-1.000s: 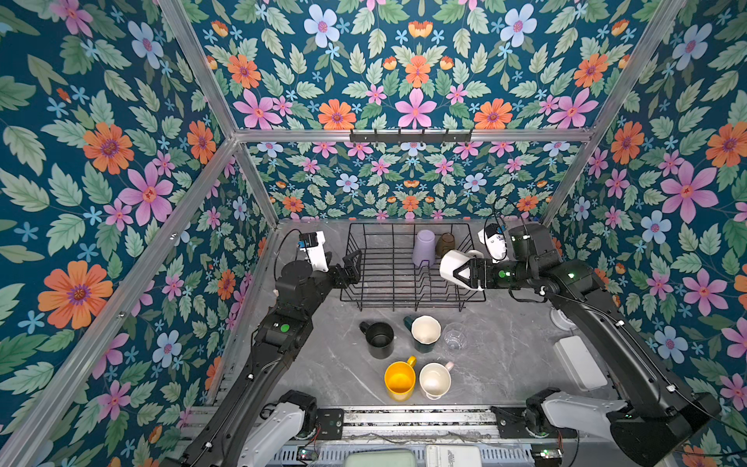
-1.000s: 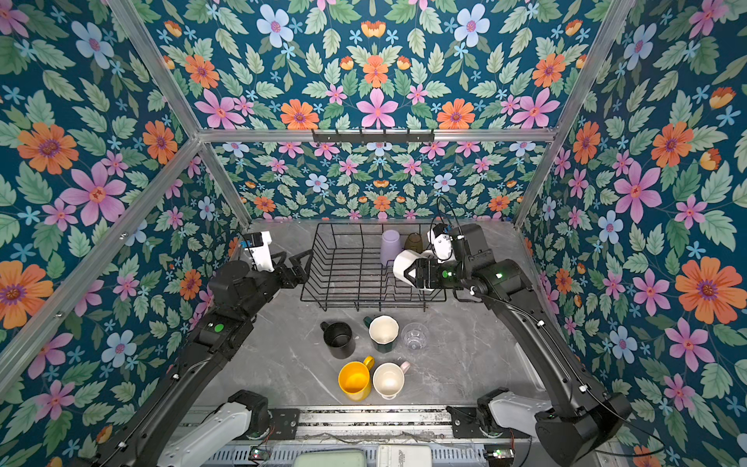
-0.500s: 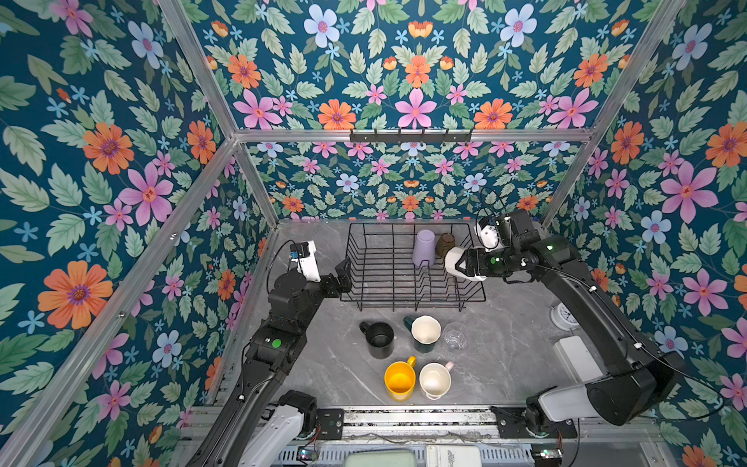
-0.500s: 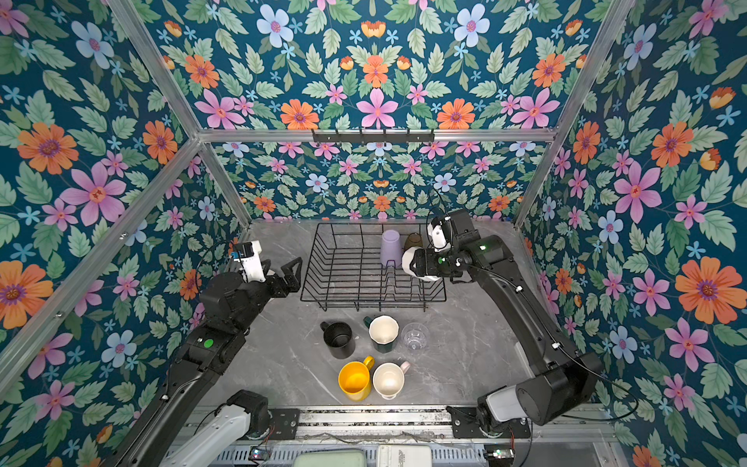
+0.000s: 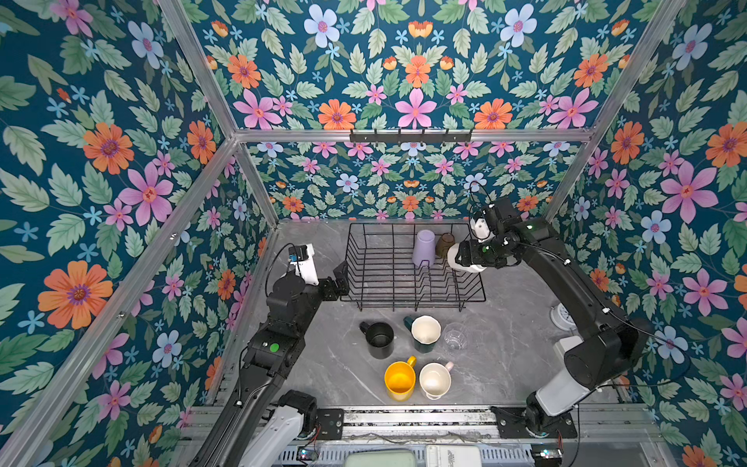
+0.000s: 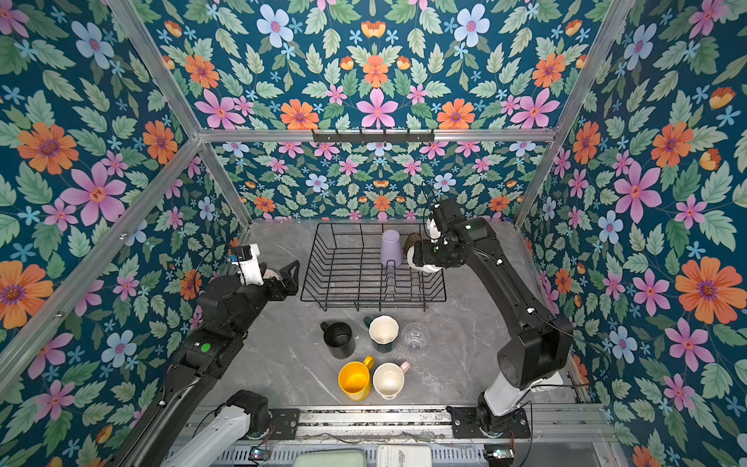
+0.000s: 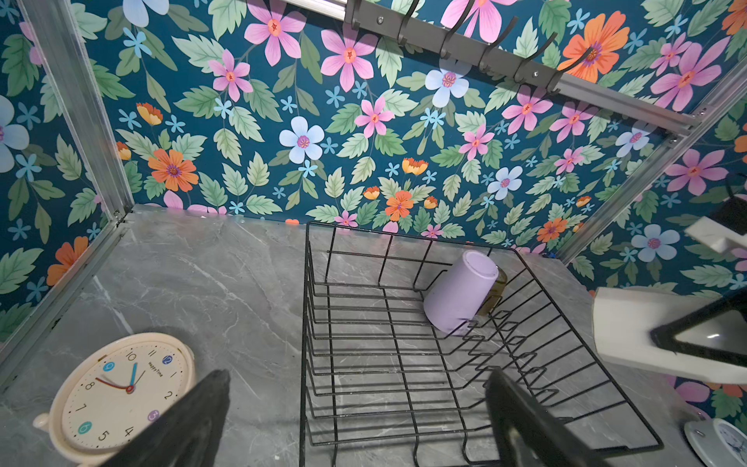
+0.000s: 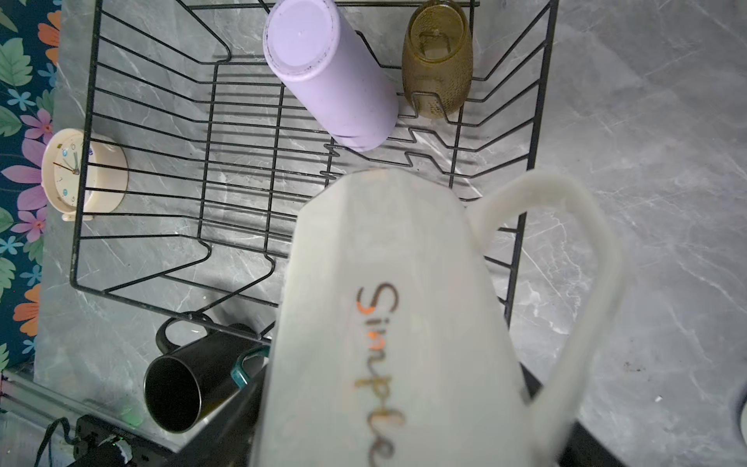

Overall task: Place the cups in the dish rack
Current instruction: 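Lower the white mug mouth-down into the rack beside the olive glass with the right gripper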

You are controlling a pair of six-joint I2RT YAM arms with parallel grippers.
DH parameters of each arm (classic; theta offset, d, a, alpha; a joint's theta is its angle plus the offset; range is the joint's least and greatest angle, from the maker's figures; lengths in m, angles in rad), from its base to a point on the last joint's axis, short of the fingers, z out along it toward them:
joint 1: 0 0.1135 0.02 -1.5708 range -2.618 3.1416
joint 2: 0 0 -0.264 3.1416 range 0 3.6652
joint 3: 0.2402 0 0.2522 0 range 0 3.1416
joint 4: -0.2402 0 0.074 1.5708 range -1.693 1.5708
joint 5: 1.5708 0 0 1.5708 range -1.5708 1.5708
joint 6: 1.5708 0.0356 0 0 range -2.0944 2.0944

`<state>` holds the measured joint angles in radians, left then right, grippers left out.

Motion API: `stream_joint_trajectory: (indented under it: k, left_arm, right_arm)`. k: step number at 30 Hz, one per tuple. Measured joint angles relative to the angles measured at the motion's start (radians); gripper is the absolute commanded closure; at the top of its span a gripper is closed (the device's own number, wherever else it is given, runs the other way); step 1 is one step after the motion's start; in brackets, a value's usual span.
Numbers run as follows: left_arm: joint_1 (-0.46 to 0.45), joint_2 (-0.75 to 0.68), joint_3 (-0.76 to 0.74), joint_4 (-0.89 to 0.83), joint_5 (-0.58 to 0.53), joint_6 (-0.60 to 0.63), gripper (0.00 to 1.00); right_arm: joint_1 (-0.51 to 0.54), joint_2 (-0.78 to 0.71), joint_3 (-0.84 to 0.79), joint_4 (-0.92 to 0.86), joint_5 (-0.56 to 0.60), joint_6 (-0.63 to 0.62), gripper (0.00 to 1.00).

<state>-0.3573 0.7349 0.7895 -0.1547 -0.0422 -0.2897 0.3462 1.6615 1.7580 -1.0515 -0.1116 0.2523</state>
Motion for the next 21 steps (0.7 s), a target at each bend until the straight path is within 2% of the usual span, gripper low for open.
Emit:
stream_joint_trajectory:
  k: [21]
  left_arm:
    - [0.0,-0.038,-0.019,-0.013,-0.007,0.0,0.0]
  right_arm:
    - [-0.02,0.345,0.306,-0.123,0.055,0.029,1.0]
